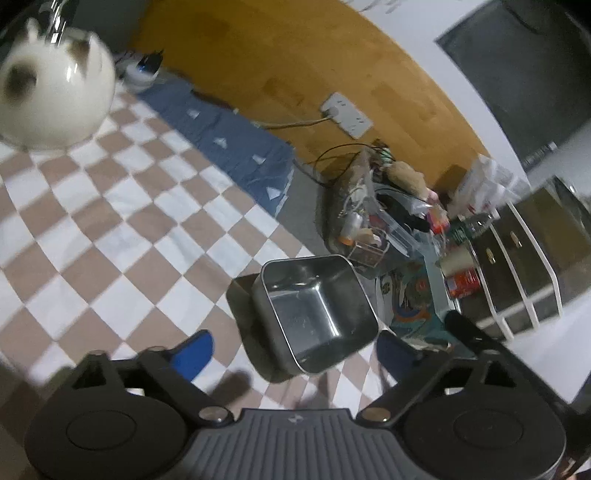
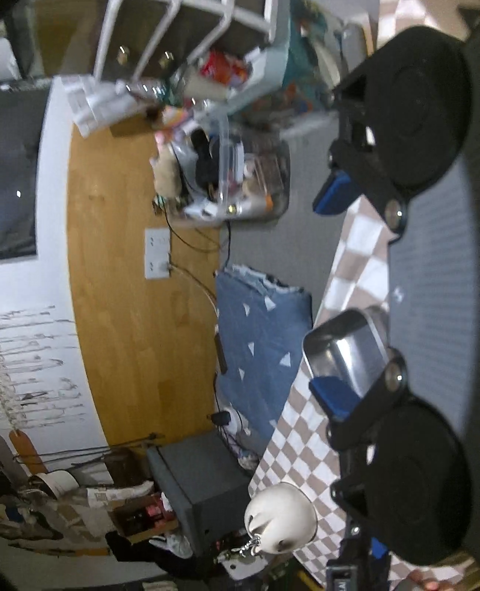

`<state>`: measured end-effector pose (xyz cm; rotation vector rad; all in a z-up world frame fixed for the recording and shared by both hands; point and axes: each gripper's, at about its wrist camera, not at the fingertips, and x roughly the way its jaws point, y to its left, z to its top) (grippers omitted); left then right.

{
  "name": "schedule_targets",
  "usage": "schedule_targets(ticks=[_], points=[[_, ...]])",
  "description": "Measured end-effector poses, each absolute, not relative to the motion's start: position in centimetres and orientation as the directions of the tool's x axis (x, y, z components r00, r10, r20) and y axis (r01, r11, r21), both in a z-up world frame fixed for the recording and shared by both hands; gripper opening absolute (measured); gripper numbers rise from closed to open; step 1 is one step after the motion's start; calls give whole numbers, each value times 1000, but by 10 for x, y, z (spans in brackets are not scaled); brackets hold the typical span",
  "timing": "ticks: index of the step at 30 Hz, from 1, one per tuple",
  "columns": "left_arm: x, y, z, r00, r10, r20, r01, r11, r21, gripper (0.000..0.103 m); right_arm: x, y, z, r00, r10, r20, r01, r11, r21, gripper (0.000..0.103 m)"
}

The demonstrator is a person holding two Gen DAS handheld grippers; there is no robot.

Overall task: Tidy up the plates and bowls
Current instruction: 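Close both grippers again on the steel square tin rim, then lift the steel tin with both grippers and carry it across the table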

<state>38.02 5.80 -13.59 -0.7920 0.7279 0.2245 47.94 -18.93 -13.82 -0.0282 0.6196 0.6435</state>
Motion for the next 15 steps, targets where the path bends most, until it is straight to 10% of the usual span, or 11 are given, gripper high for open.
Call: schedule_targets(ticks=[7,15], points=[[395,66,-164,723,-83,-686,-500,623,-602,54,527,-149,-174,508,606,-612,-629,746,218,49],[408,63,-173,710,-111,-695,-481,645,-594,30,546,-127,-208,431,591,-682,-664,720,205,42]])
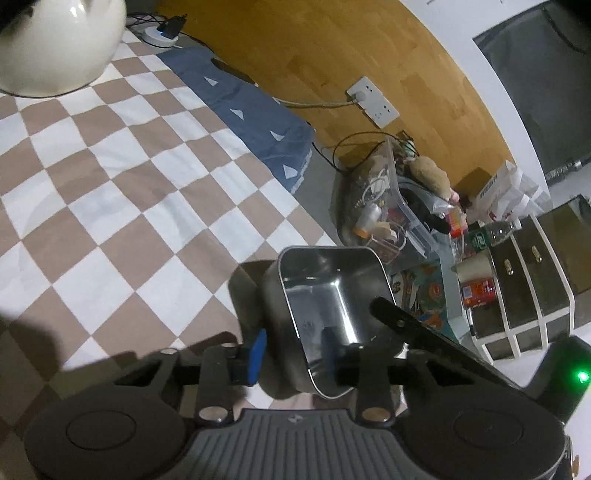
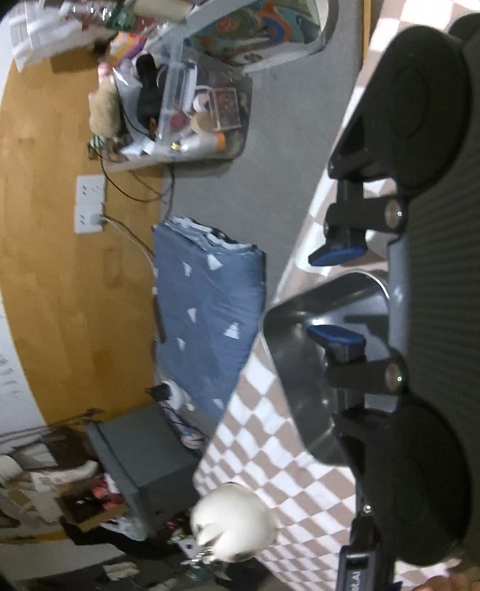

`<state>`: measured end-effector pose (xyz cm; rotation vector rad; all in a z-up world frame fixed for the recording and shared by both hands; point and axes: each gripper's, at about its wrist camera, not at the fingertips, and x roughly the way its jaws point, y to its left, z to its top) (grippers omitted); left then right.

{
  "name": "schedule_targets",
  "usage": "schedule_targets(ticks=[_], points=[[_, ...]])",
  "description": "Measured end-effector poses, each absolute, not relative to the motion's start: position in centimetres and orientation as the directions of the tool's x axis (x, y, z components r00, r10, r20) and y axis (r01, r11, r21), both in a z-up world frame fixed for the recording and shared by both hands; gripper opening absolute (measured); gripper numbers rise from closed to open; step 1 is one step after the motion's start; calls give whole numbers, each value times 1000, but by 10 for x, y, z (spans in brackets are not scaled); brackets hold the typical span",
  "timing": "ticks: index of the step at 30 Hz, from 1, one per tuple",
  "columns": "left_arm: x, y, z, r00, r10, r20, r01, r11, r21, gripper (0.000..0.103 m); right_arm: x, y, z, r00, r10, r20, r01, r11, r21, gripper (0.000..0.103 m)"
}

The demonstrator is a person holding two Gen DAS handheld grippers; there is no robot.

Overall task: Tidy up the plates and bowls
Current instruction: 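Lift the steel tin with both grippers and carry it across the table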

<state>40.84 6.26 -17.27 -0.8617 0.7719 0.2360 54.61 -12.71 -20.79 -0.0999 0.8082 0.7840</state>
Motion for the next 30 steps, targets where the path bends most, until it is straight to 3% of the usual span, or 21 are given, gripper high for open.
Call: schedule_targets(ticks=[4,9,30], points=[[413,58,-174,698,-109,-708,-470,676,-567,23,548,-127,-213,417,572,-706,-670,718,186,22],[411,60,-165,698,-90,-710,-442,727,-526,22,543,-138,-208,393,578,-715,-668,714,210,7],[316,5,-87,731,-173,-661,-195,874,-445,18,407,-220,-136,449,625,-639,-633,727,266,9]])
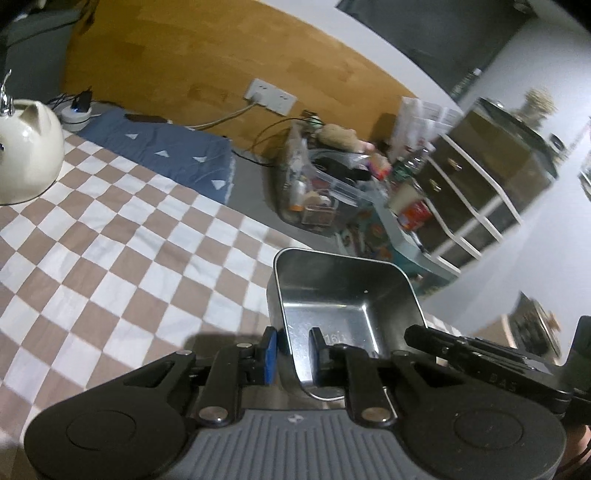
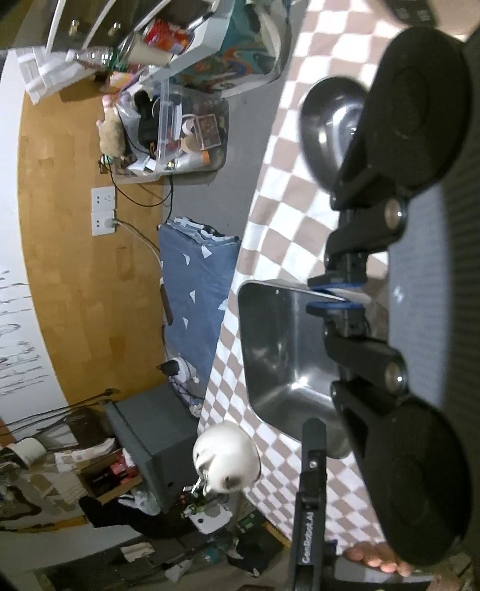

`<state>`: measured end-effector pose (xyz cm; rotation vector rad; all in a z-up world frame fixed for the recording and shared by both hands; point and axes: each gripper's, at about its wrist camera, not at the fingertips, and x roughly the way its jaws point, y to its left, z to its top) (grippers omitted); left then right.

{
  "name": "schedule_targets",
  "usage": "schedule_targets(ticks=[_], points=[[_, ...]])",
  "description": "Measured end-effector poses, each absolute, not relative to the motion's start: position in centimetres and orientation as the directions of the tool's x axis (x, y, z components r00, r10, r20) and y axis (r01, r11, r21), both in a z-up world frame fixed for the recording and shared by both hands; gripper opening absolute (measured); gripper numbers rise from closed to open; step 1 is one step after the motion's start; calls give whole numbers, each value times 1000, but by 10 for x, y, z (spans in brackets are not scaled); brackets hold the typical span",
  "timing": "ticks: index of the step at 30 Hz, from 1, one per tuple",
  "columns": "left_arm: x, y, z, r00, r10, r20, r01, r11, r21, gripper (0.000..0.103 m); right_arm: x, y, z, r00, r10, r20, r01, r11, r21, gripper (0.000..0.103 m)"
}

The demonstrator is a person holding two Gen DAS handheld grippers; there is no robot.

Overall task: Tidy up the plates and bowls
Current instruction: 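Lift the steel tin with both grippers and carry it across the table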

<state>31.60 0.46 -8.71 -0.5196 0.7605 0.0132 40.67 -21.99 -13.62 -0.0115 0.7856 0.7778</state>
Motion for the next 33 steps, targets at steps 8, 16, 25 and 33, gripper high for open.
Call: schedule_targets(ticks=[8,16,25,33], points=[[272,-25,-76,716,-235,-658,-85,905,-416,18,335,-262,-117,523,618,-587,-575,764,292,9],[237,-55,-83,672,-286,-683,17,928,-372,18,278,-298,-124,580,595,-556,-491,800,344,11],[203,-88,-108,585,-366,-724,104,919,-380,18,212,-337,-136,622,534,-573,-389,846,365,12],[174,-107,-123,520,-398,-755,159,914,-372,18,162,-357,-147,635,482,-604,-296,874,387,14]])
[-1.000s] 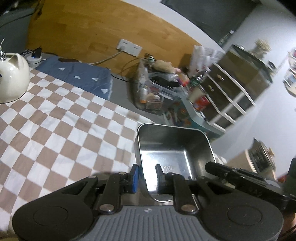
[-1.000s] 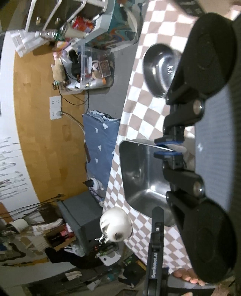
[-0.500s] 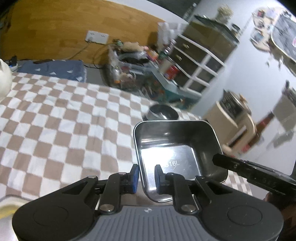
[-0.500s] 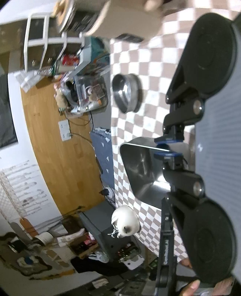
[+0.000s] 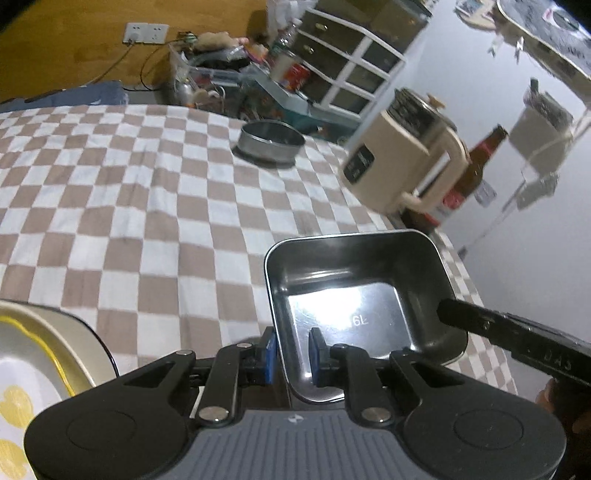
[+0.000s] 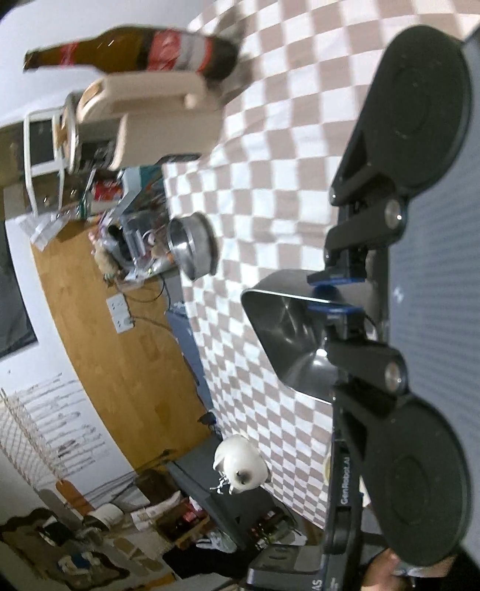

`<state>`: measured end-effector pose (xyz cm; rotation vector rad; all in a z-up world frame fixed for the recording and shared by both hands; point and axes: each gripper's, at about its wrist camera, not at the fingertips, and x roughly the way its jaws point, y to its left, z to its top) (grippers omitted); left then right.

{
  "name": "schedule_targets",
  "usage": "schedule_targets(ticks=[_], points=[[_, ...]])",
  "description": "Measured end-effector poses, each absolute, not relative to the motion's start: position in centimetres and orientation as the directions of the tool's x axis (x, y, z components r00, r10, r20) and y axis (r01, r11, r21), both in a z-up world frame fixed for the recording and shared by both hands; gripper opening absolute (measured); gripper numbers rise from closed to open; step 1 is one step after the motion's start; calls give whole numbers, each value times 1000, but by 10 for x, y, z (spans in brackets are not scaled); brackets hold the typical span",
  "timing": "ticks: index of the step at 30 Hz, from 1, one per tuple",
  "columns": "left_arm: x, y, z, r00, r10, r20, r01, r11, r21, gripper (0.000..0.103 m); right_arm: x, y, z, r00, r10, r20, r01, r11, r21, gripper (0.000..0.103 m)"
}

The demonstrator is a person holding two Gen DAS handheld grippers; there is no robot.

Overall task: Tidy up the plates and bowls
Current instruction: 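Lift the steel tin with both grippers and carry it across the table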

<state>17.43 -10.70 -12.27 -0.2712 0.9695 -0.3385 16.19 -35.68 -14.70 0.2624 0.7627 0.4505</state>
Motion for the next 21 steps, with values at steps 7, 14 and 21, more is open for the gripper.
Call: schedule_targets(ticks=[7,14,21], points=[[160,-112,-131,489,-396,-777,161,917,-366,18,126,-362,-159,620,463,-634,-243,881,406,14],[154,-118,-143,464,-389,-796,146,920,-364,18,115,-361,-157,633,441,-636,-219,890,399,15],[152,-121,-156,443,-391,-807,138,919,-369,18,111,-357,-162,637,397,-660,-206,913,351,14]])
